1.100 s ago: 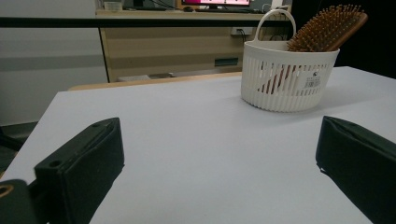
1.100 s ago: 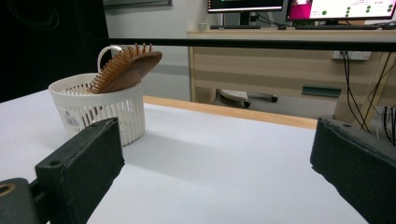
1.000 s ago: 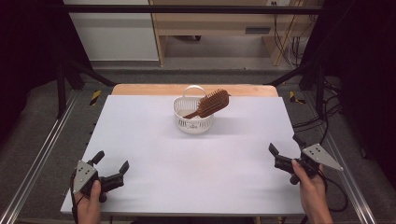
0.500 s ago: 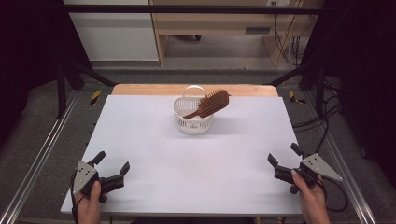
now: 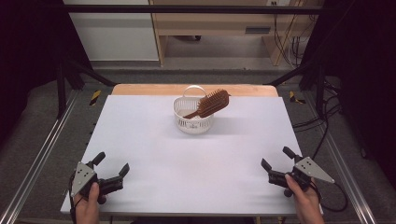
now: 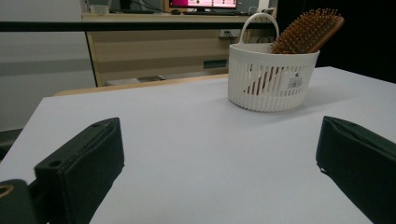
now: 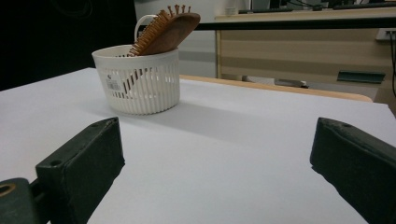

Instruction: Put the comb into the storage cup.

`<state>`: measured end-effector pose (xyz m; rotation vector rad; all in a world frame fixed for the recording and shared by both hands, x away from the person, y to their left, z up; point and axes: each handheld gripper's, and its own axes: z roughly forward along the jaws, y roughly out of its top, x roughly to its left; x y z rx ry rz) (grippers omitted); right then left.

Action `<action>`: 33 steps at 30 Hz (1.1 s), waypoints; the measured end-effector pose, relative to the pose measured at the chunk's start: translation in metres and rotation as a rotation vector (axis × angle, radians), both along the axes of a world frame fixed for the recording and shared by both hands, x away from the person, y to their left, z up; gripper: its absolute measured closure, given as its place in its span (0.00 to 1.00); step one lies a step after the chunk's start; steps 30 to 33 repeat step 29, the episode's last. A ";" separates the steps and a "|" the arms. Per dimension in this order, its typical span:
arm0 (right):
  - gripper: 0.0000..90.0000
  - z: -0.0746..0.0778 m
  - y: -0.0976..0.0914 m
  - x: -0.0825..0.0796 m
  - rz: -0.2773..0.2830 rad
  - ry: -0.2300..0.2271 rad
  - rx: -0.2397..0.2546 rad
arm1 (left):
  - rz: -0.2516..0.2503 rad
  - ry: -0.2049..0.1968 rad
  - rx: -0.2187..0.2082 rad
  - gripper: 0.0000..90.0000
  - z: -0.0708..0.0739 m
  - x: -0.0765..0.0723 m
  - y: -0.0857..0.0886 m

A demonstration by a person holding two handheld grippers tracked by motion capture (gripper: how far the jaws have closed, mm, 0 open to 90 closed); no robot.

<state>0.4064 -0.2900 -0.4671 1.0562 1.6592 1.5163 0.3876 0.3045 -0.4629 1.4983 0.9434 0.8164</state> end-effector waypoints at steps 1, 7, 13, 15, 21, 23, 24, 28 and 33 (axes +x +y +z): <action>0.03 -0.001 0.001 0.000 0.003 -0.001 0.000 | -0.002 -0.001 0.000 0.01 0.000 0.000 0.000; 0.03 -0.002 0.007 0.001 0.028 -0.003 0.001 | -0.006 -0.002 -0.004 0.01 0.000 0.000 0.000; 0.03 -0.004 0.013 0.003 0.051 -0.004 0.001 | -0.012 -0.008 -0.003 0.01 0.001 -0.001 -0.001; 0.03 -0.004 0.016 0.004 0.055 -0.007 -0.003 | -0.013 -0.012 -0.004 0.01 0.001 -0.001 -0.001; 0.03 -0.006 0.024 0.006 0.070 -0.018 -0.026 | -0.017 -0.017 -0.004 0.01 0.002 -0.001 -0.003; 0.03 -0.007 0.027 0.008 0.075 -0.021 -0.028 | -0.019 -0.017 -0.005 0.01 0.001 -0.001 -0.004; 0.03 -0.007 0.029 0.008 0.079 -0.021 -0.030 | -0.021 -0.017 -0.003 0.01 0.001 -0.001 -0.004; 0.03 -0.008 0.036 0.010 0.090 -0.024 -0.037 | -0.029 -0.018 -0.001 0.01 0.001 0.000 -0.007; 0.03 -0.008 0.038 0.011 0.093 -0.024 -0.039 | -0.030 -0.017 0.001 0.01 0.001 0.000 -0.007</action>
